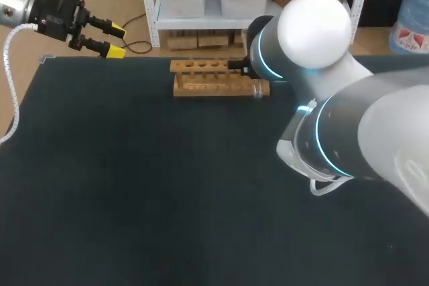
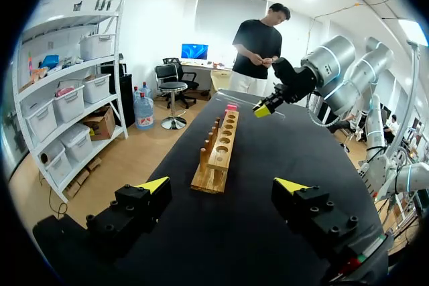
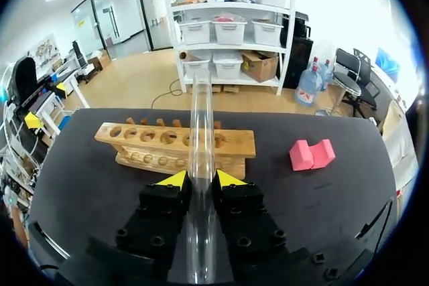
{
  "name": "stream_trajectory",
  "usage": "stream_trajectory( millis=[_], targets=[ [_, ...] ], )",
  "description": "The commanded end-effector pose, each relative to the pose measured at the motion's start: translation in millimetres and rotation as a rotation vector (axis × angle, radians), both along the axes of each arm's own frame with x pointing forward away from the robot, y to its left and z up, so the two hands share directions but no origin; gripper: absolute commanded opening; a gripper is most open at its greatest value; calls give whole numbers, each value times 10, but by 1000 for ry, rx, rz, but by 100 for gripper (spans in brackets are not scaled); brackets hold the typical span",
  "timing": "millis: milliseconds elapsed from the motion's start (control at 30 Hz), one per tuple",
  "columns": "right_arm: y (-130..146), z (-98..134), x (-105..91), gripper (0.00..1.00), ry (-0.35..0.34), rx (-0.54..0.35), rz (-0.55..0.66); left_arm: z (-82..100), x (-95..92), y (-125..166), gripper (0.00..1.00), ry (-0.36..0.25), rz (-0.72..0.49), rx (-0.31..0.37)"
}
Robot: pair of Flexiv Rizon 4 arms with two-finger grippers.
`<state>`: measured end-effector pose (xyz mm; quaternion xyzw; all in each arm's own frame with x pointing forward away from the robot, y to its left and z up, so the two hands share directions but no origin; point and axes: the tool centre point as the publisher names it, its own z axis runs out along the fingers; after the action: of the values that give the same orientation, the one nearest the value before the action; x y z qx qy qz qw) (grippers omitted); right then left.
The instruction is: Grasp the test tube, adjust it, and insert it.
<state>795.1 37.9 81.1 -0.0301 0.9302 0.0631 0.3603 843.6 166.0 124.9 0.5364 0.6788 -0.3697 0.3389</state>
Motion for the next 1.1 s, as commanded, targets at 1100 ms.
stream_trajectory(
  millis=[1100],
  targets=[
    [262,-403,109,0,134,25,60,-7,-4,1,100,-3,0,0]
  ],
)
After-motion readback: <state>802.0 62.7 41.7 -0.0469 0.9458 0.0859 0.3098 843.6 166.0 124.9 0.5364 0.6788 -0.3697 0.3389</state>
